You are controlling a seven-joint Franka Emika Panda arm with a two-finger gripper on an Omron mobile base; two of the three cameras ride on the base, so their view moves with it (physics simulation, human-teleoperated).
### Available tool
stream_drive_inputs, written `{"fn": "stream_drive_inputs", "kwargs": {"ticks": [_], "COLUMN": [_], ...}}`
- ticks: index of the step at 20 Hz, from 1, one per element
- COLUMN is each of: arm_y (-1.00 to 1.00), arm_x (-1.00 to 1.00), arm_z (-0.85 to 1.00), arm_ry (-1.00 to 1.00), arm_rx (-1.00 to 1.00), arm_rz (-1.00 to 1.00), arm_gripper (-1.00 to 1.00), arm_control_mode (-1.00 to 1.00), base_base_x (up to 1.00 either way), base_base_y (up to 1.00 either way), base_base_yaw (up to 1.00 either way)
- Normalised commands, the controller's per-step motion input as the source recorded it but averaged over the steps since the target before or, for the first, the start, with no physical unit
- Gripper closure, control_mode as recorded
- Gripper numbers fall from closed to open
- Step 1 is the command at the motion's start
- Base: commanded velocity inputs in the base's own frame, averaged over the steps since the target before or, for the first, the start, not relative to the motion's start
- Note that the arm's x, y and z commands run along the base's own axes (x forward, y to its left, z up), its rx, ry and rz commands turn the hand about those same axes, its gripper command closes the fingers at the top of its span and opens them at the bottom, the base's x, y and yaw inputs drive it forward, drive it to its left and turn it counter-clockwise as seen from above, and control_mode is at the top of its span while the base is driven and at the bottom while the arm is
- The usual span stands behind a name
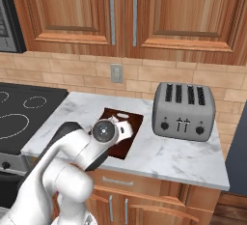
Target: Take out the milk from the fridge and place it on the tray on the counter. Then take the sugar cube near the tray and place it in the tray.
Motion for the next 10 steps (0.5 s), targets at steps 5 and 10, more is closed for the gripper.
{"fn": "stream_drive_inputs", "kwargs": {"ticks": [5, 10], "arm_y": [0.06, 0.18], "arm_x": [-0.4, -0.37], "arm_z": [0.97, 1.0], "arm_ry": [-0.16, -0.07], "arm_rx": [0.17, 0.09], "arm_rz": [-0.12, -0.1], "arm_gripper": [-1.0, -1.0], "arm_control_mode": [-1.0, -1.0], "base_base_x": [0.0, 0.0], "base_base_y": [0.0, 0.0], "base_base_yaw": [0.0, 0.0]}}
